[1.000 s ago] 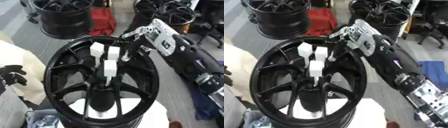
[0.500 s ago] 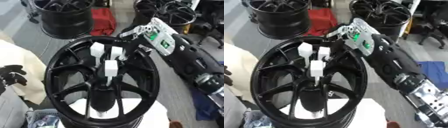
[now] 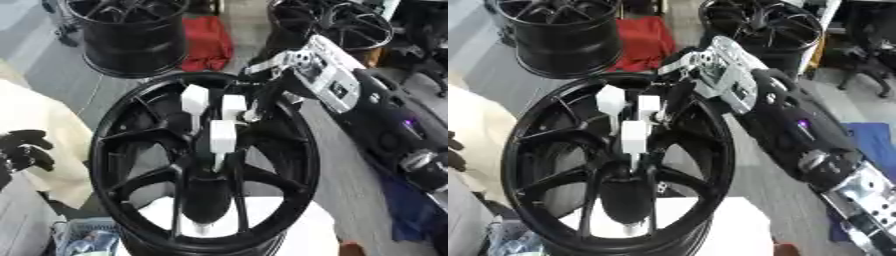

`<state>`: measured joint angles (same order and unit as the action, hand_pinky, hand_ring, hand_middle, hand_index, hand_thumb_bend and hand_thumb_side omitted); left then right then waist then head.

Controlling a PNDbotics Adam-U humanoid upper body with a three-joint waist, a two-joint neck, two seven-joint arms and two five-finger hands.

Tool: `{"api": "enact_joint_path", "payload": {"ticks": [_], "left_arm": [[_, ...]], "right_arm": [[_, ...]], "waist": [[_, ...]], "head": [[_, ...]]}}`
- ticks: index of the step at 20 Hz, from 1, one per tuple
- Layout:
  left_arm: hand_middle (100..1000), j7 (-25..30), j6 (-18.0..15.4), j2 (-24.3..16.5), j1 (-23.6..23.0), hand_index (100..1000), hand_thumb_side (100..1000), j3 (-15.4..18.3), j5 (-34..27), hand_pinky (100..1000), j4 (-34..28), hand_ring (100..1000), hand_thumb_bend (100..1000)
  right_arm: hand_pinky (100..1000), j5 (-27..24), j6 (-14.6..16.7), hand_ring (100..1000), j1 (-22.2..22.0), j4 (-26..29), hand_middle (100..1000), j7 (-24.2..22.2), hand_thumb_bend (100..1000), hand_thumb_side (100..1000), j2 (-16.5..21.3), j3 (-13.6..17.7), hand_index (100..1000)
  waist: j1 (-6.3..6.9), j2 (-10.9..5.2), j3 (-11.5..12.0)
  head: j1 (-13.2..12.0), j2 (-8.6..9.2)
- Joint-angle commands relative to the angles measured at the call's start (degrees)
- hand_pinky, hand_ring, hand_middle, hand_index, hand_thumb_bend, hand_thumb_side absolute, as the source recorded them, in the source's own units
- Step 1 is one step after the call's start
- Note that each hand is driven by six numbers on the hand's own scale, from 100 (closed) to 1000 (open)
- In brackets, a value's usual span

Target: Pull the pin out of the wheel hub.

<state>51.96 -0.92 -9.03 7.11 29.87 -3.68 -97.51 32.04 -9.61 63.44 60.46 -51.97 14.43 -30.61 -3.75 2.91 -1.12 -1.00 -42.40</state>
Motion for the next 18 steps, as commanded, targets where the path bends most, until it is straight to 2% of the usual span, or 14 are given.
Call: {"api": "enact_joint_path", "payload": {"ticks": [1, 6, 9, 13, 18], "left_arm": [[627, 0.01, -0.12, -0.52, 0.5, 796, 799, -0.04, 0.24, 590, -0.86, 585, 100], [628, 0.01, -0.09, -0.5, 0.43, 796, 800, 0.07, 0.31, 590, -0.85, 585, 100], [627, 0.01, 0.01, -0.51, 0.37, 796, 800, 0.14, 0.34, 590, -0.88, 585, 100], [627, 0.01, 0.13, -0.63, 0.25, 796, 800, 0.24, 0.34, 590, -0.92, 585, 100], [627, 0.01, 0.29, -0.78, 0.13, 796, 800, 0.43, 0.36, 590, -0.95, 585, 100]], "right_arm": [[767, -0.29, -0.64, 647, 1.26, 2.02, 581, 0.0, 200, 234, 1.14, 0.84, 667], [749, -0.5, -1.3, 611, 1.5, 4.61, 526, 0.53, 112, 202, 2.24, 1.73, 611], [752, -1.53, -2.01, 614, 1.82, 7.24, 524, 1.11, 137, 183, 4.13, 2.32, 610], [753, -3.23, -3.33, 609, 2.26, 11.54, 519, 1.65, 140, 177, 7.68, 3.64, 607], [748, -6.92, -5.7, 592, 1.07, 19.84, 510, 5.58, 146, 158, 14.71, 8.05, 599]], "waist": [[0.29, -0.38, -0.07], [0.26, -0.41, -0.13], [0.2, -0.5, -0.24], [0.1, -0.68, -0.51], [-0.05, -0.82, -0.94]], "head": [[-0.19, 0.48], [-0.39, 0.41], [-0.61, 0.32], [-0.91, 0.11], [-1.42, -0.16]]}}
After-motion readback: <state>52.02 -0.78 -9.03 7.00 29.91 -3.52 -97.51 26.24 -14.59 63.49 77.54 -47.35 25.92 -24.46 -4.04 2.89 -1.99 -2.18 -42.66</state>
